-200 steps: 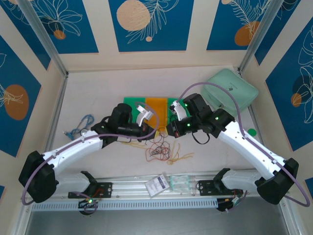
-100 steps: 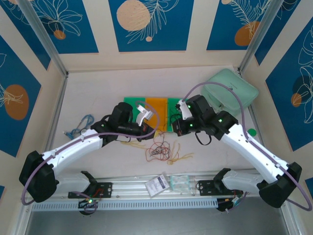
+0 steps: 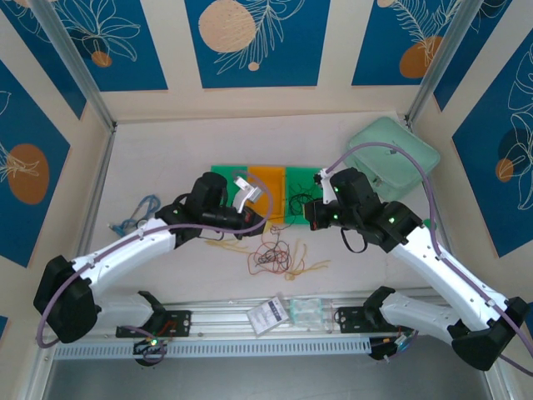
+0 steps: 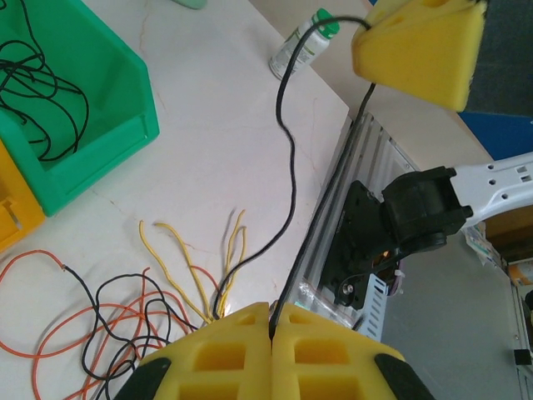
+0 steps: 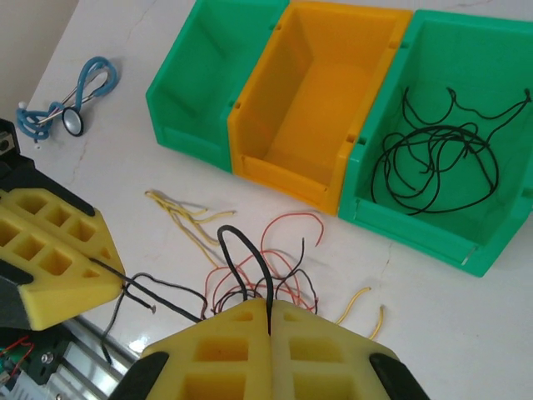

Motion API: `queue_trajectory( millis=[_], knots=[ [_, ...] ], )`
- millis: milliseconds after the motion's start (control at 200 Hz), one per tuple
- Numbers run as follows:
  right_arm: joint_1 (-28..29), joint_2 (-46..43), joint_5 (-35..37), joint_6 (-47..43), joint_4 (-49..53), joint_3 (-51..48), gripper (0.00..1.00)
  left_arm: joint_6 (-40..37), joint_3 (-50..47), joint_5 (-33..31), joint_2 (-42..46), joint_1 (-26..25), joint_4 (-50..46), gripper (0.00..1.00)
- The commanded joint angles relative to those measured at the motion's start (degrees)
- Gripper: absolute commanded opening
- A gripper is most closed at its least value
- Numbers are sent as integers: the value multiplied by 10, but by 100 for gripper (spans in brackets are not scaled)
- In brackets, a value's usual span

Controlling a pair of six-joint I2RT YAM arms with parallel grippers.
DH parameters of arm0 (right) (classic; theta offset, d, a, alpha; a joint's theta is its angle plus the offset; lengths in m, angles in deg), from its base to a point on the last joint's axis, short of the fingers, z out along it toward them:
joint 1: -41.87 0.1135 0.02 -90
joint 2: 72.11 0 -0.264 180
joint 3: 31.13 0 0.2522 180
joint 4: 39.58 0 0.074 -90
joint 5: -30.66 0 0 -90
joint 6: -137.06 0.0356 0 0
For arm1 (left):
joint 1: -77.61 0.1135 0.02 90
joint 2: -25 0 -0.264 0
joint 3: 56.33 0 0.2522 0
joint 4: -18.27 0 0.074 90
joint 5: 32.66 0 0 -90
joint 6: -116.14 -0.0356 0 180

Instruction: Untangle the cables

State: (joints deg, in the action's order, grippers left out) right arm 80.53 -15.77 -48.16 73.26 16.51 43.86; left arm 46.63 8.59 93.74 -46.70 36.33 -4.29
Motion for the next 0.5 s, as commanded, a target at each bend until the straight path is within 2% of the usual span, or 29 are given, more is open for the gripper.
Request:
queue_trajectory(
  millis=[0,175,230,270,300,425,495],
  knots=[
    [-10,-17,62,-5,-14,-6,0,-17,6,-12,-9,2,-32,0],
    [-33,11,33,-23,-39,8,0,-13,3,-15,-19,2,-37,0],
    [-39,23,32,-32,-43,13,0,-13,3,-14,-18,2,-36,9],
    [-45,32,33,-37,-46,16,0,-14,3,-13,-18,1,-35,24],
    [-50,38,35,-42,-50,18,0,-15,3,-11,-18,1,-35,30],
    [-75,59,28,-55,-65,22,0,-23,2,1,-24,2,-42,39],
    [-90,68,16,-60,-77,21,0,-24,-1,1,-26,2,-45,39]
  ],
)
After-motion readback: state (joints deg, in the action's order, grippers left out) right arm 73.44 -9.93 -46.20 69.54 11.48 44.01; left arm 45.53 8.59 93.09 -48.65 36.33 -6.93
